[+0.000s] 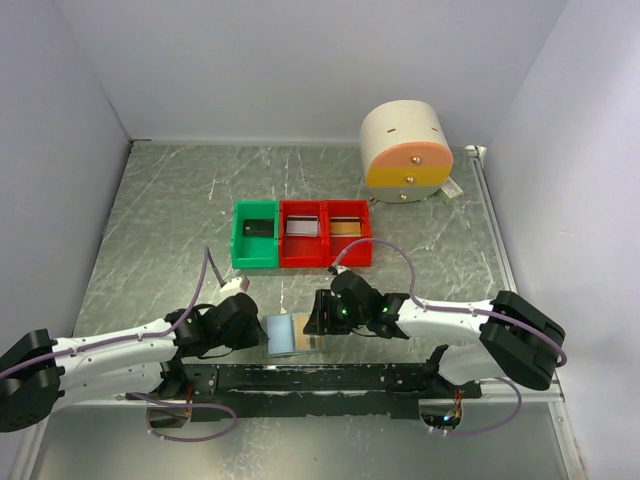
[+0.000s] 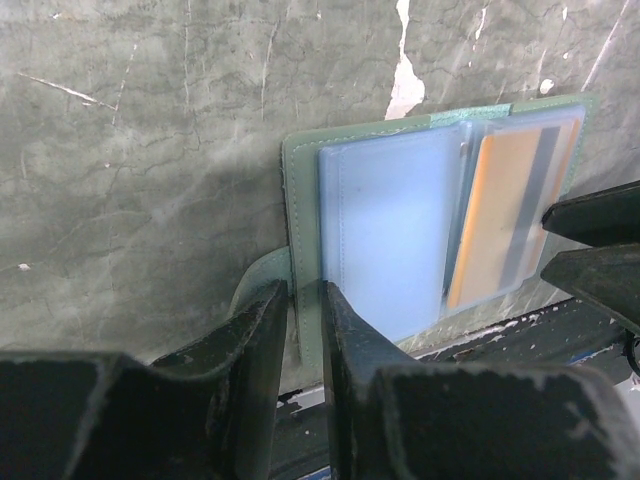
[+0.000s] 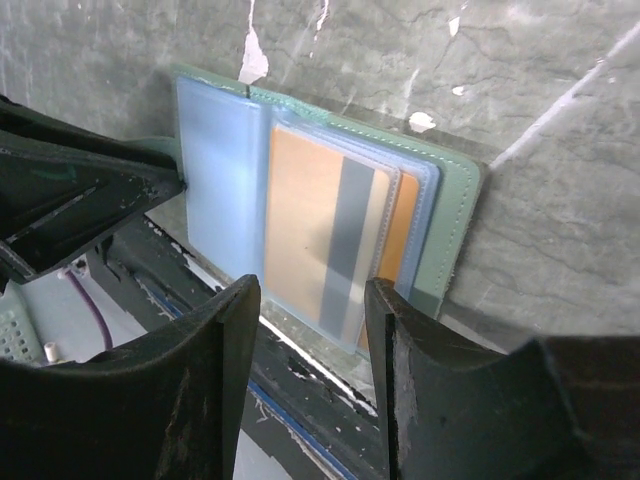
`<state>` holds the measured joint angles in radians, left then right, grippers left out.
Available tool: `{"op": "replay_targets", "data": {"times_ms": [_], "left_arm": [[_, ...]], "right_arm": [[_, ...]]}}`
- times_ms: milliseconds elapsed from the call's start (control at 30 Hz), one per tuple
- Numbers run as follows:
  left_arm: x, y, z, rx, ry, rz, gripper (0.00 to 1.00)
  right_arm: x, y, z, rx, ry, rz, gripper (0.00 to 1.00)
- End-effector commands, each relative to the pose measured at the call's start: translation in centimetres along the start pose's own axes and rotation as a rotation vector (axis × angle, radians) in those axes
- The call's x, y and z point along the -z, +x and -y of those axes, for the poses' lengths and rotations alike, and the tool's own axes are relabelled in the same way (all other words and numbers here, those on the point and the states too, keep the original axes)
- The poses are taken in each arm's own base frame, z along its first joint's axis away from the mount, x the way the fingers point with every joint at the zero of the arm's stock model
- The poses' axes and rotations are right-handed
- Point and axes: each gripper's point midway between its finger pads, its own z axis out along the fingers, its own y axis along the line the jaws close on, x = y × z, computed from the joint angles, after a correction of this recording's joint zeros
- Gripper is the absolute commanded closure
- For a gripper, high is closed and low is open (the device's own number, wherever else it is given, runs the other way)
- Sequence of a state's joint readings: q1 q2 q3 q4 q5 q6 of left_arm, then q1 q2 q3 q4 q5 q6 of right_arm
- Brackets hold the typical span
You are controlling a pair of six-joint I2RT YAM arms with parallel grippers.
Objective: Take the credit cards out of the card holder
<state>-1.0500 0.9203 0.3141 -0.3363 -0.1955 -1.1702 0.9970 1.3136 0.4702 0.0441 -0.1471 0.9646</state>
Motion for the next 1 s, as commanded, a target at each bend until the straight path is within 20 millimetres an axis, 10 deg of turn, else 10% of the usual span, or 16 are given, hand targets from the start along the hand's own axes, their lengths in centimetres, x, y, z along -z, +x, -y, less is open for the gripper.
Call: {"op": "replay_targets", "data": {"times_ms": [0,433,967], "left_arm": [[0.2,-0.3,1.0,-0.011,0.024,0.001,0.68],[-0.3,-0.1,1.7,-0.032,0.027,-0.020,0.69],[-0.1,0.0,1.2,-0.011,0.039,-0.007,0.69]], "right_arm": [[0.2,0.0,2.4,0.016,0.112,0.022,0.53],[-0.7,0.9,1.3,0.023,0.060,-0.027,0.53],[0.6,-1.1,-6.0,-0.052,-0.266,0.040,0.54]]}}
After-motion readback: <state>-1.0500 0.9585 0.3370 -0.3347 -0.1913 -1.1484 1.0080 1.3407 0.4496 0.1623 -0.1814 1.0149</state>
